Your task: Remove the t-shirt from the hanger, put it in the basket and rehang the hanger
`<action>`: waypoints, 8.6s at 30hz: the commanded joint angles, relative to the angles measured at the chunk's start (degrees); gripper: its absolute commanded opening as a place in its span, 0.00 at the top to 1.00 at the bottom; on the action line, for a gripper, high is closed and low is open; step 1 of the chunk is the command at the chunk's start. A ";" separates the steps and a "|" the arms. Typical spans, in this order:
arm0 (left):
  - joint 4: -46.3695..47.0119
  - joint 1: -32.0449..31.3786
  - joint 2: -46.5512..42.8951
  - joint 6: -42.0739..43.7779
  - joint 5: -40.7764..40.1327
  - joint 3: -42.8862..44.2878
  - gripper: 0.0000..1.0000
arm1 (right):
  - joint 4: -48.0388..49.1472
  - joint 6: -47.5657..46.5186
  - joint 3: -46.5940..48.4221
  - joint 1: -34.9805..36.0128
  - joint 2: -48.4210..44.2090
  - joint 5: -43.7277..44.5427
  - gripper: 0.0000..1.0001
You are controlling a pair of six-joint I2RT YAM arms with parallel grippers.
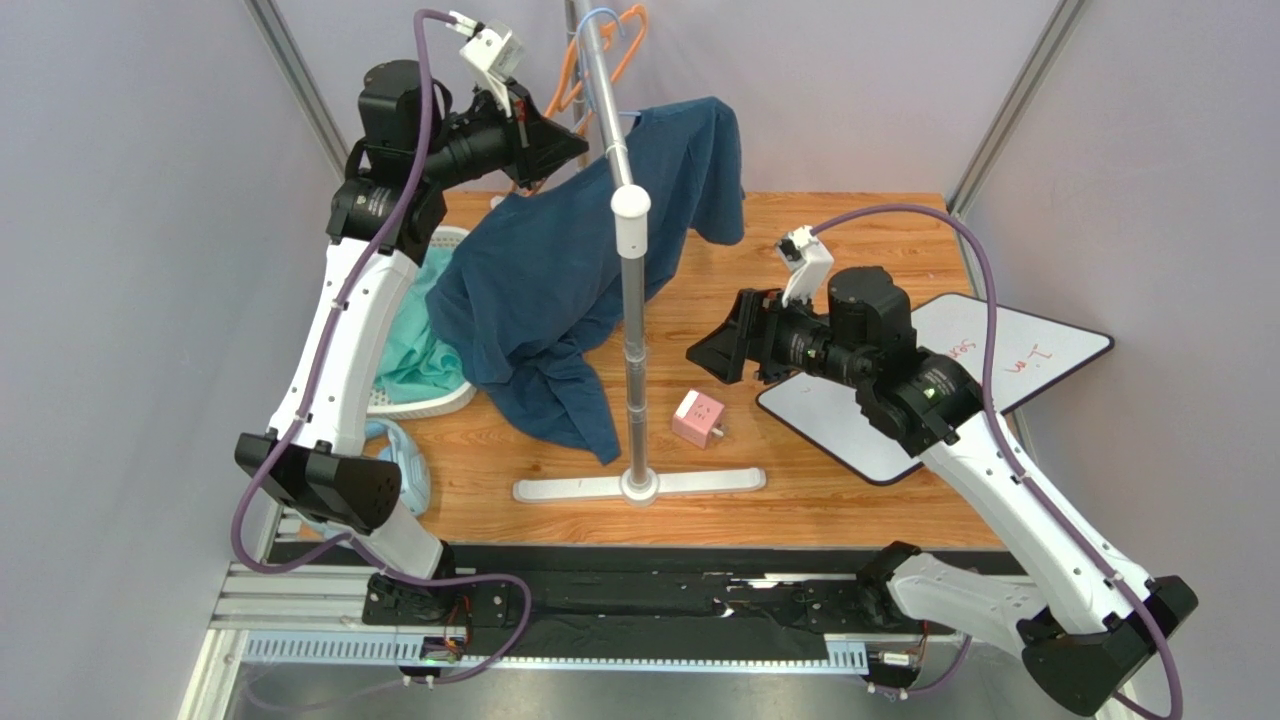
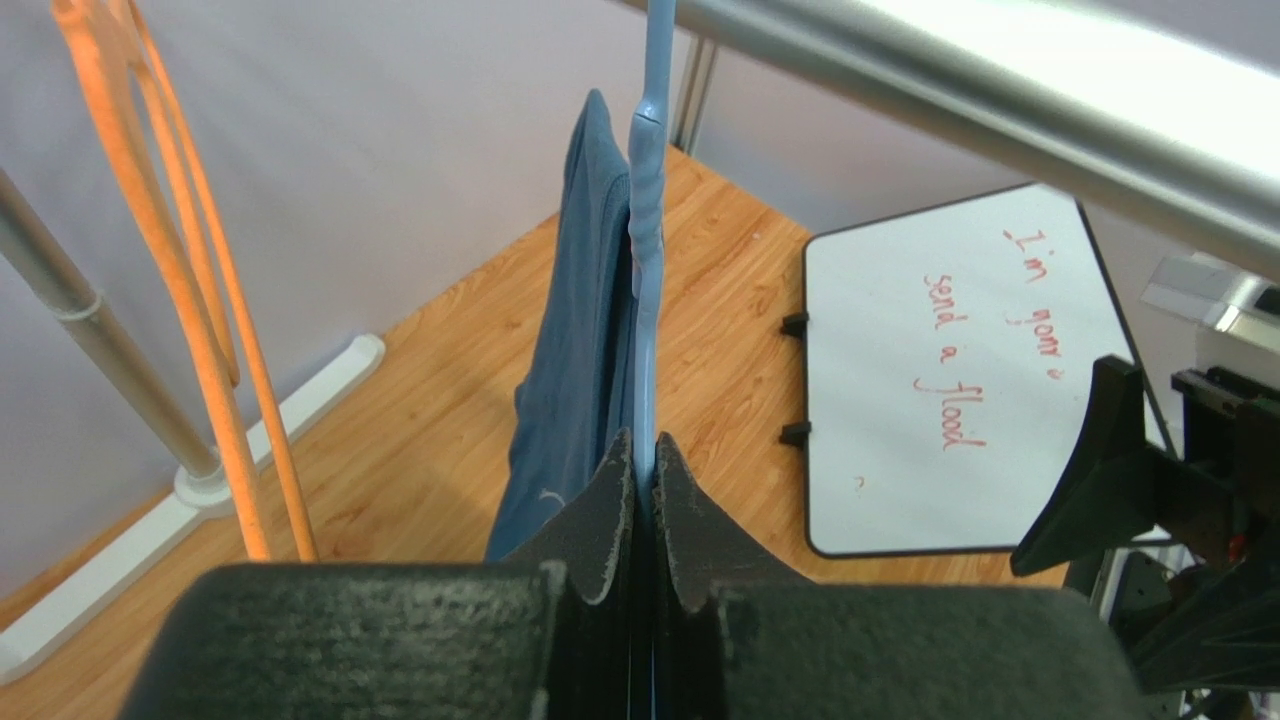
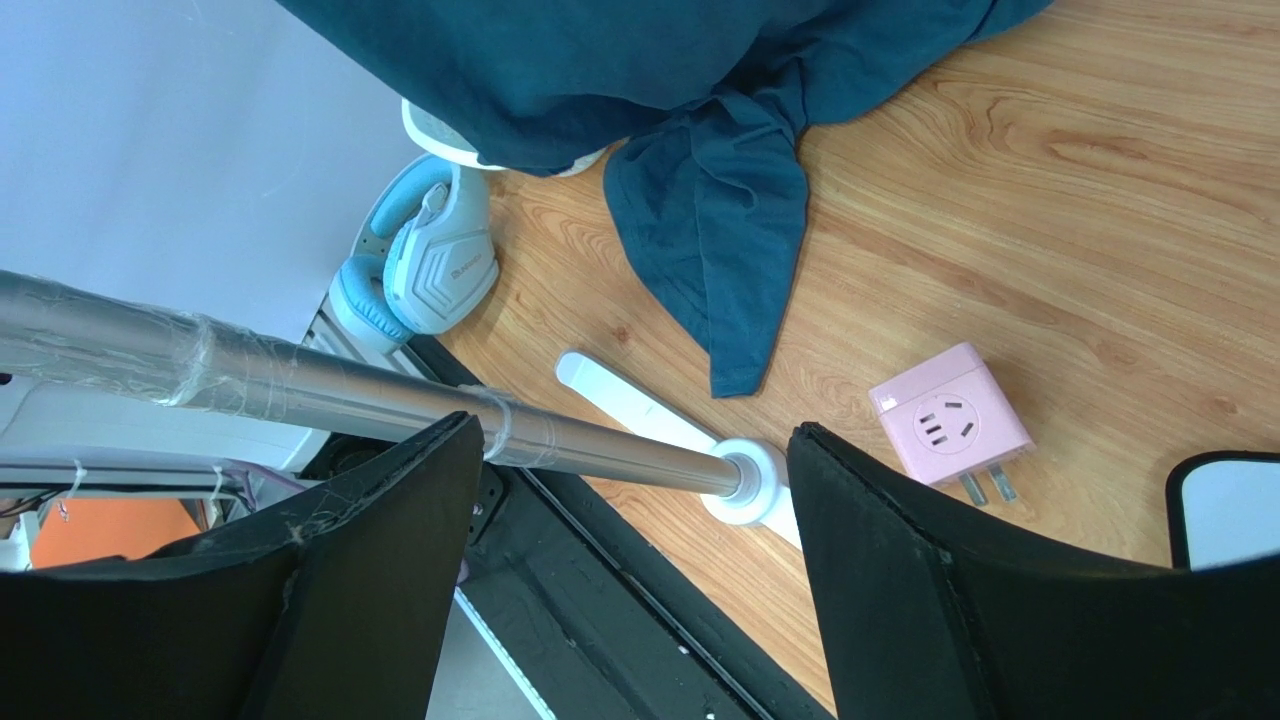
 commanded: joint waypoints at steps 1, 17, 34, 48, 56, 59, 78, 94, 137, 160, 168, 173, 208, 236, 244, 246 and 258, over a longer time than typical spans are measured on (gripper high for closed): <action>0.14 -0.31 -2.91 -2.23 -1.57 5.21 1.00 | 2.74 -0.65 -0.60 -0.49 -1.63 -0.10 0.21; 7.08 3.39 -19.42 -13.92 -5.71 -19.11 1.00 | 5.19 -0.04 -3.41 -1.45 -2.69 4.30 0.21; 27.71 0.40 -20.04 -23.50 8.44 -43.37 1.00 | 14.16 2.16 0.89 -1.72 8.46 6.84 0.21; 28.87 0.31 -21.28 -22.09 9.58 -48.12 1.00 | 19.17 5.58 13.63 -2.16 22.18 10.37 0.28; 29.58 0.05 -20.14 -22.27 10.90 -48.13 1.00 | 20.67 7.78 14.25 -1.98 26.67 8.34 0.29; 28.18 -0.39 -19.43 -21.57 10.99 -47.69 1.00 | 21.20 8.05 14.95 -1.98 27.46 6.84 0.30; 24.74 -1.98 -18.90 -18.14 12.40 -46.19 1.00 | 22.96 10.69 11.71 -1.63 26.23 14.40 0.45; 28.70 -1.98 -18.64 -20.78 15.56 -46.89 1.00 | 27.79 9.98 9.15 -0.93 25.35 8.34 0.39; 24.48 -1.89 -18.73 -19.55 13.63 -46.01 1.00 | 22.33 1.46 5.12 -12.00 21.05 -0.61 0.34; 29.05 -1.89 -18.90 -22.27 18.02 -46.72 1.00 | 24.63 5.85 5.55 -7.60 23.42 14.73 0.63; 30.28 -1.98 -18.37 -23.06 20.49 -46.54 1.00 | 22.35 4.88 8.53 -7.87 26.05 16.51 0.99; 29.50 -1.98 -18.20 -22.28 20.57 -46.37 1.00 | 19.01 4.18 10.99 -8.39 26.76 24.94 1.00; 19.56 -2.15 -17.06 -15.77 15.48 -43.91 1.00 | 7.41 -2.41 24.17 -18.59 31.67 24.68 1.00; 16.49 -3.91 -15.65 -13.22 12.76 -42.94 1.00 | 0.81 -0.92 28.93 -20.44 43.98 5.98 0.82; 14.12 -3.91 -15.83 -12.34 10.29 -42.50 1.00 | 0.54 -2.15 22.43 -13.07 31.43 15.53 0.37; 13.68 -3.91 -15.74 -12.25 10.20 -42.24 1.00 | 3.86 -1.10 20.94 -12.09 27.75 14.76 0.33; 12.79 -3.82 -15.74 -11.73 10.47 -41.80 1.00 | 24.70 19.81 20.32 -2.43 31.15 -3.96 0.32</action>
